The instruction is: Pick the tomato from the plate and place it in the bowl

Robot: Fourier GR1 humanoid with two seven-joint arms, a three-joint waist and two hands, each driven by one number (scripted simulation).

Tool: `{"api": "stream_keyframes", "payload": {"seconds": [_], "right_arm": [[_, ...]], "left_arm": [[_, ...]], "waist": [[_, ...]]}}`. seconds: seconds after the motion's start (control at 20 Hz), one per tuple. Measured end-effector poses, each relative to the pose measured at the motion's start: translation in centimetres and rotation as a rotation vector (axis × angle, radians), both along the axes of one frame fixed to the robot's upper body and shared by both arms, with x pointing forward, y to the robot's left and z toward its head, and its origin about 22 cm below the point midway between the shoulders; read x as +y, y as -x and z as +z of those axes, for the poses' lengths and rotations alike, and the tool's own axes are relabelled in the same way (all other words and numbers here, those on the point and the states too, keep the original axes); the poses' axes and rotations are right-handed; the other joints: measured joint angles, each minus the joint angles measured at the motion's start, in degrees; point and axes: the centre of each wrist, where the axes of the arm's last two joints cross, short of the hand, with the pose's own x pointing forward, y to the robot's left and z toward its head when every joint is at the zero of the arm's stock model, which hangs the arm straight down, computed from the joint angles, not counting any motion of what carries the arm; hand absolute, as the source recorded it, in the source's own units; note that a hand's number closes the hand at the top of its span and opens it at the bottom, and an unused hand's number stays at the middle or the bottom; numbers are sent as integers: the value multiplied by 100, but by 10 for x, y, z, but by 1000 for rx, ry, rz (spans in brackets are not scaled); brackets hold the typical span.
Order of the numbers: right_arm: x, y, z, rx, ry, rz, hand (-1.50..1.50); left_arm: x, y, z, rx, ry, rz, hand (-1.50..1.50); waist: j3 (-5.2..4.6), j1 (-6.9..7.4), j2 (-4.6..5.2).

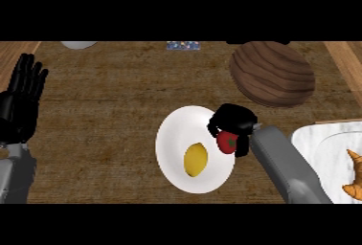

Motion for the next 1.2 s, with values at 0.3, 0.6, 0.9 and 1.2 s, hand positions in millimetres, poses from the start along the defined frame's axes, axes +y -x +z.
{"api": "stream_keyframes", "payload": {"seconds": [0.3, 0.6, 0.9, 1.2], "right_arm": [[2, 2, 2, -40, -41, 28, 150], [-170, 9, 16, -39, 40, -504, 150], [-333, 63, 77, -111, 80, -1057, 150], [-418, 121, 140, -241, -14, -1302, 150]], "left_arm": [[7, -4, 5, 2, -1, -4, 0], [23, 7, 0, 3, 0, 60, 0], [27, 13, -1, -4, 2, 74, 0], [14, 7, 3, -13, 1, 26, 0]], "waist": [[-1, -25, -2], [33, -444, 29], [60, -435, 71], [62, -154, 81]]}}
